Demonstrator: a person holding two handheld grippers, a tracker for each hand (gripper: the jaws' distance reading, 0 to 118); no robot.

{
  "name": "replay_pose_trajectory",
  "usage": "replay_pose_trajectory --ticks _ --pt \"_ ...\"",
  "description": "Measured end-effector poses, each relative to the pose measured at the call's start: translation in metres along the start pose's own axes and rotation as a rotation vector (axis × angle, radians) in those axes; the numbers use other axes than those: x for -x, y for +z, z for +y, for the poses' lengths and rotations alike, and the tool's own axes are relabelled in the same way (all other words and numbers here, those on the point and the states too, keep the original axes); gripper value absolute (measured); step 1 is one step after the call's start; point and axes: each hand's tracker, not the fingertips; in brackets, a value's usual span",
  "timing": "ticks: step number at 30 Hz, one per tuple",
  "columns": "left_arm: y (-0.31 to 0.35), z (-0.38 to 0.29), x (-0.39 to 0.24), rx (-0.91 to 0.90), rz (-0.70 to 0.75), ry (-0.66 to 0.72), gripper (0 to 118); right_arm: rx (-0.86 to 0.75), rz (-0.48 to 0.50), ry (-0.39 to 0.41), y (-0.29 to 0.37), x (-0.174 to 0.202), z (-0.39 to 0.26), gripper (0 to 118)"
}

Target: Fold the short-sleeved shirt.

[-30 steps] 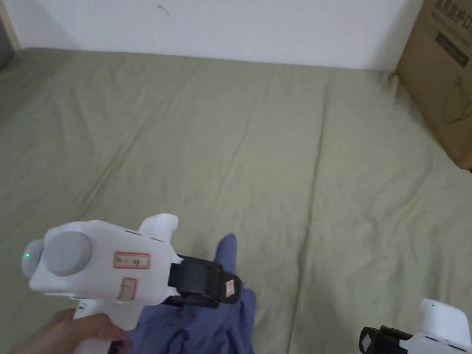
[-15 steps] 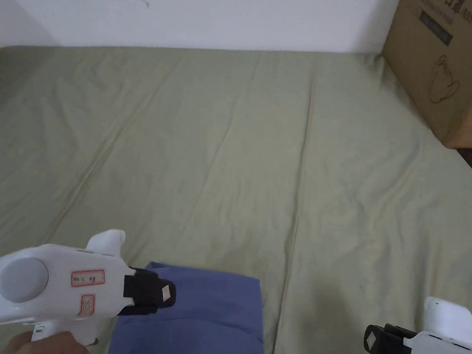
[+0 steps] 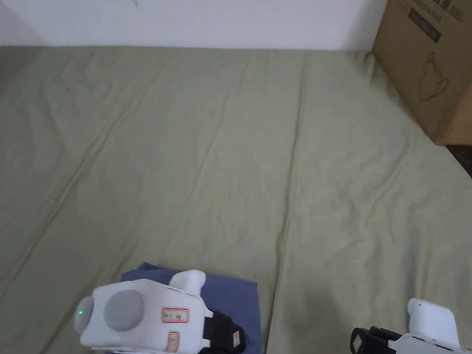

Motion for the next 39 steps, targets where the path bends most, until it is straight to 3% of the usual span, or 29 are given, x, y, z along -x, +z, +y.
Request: replay_pose_trajectory --ticks 10,15,21,24,28,30,32,34,37,39 --pt "-0.012 -0.001 -0.027 0.036 -0.045 -0.085 2 0.012 0.002 0.008 0.003 0.006 -0.001 1" --pt "0.062 0.002 0.01 -0.157 -0.069 0.016 2 -0.003 0.054 0.078 0.006 0.032 0.012 1" --pt "0.143 -0.025 0.086 -0.339 -0.019 0.221 2 0.021 0.247 0.203 -0.01 0.096 0.026 1" --pt "0.162 -0.048 0.114 -0.391 -0.033 0.281 2 0.081 0.291 0.261 -0.038 0.13 0.024 1" --pt "0.163 -0.075 0.13 -0.387 -0.071 0.339 4 0.199 0.342 0.249 -0.087 0.158 0.013 1" --pt "0.156 -0.082 0.137 -0.375 -0.1 0.389 20 0.267 0.273 0.265 -0.111 0.165 0.003 1" --pt "0.15 -0.085 0.145 -0.362 -0.111 0.429 69 0.299 0.193 0.368 -0.126 0.169 -0.009 1" --pt "0.14 -0.08 0.159 -0.34 -0.124 0.436 76 0.274 0.204 0.366 -0.125 0.171 -0.016 1" --pt "0.125 -0.068 0.164 -0.319 -0.19 0.445 108 0.273 0.204 0.346 -0.121 0.171 -0.01 1" --pt "0.114 -0.058 0.169 -0.311 -0.278 0.463 109 0.277 0.208 0.343 -0.12 0.169 -0.009 1"
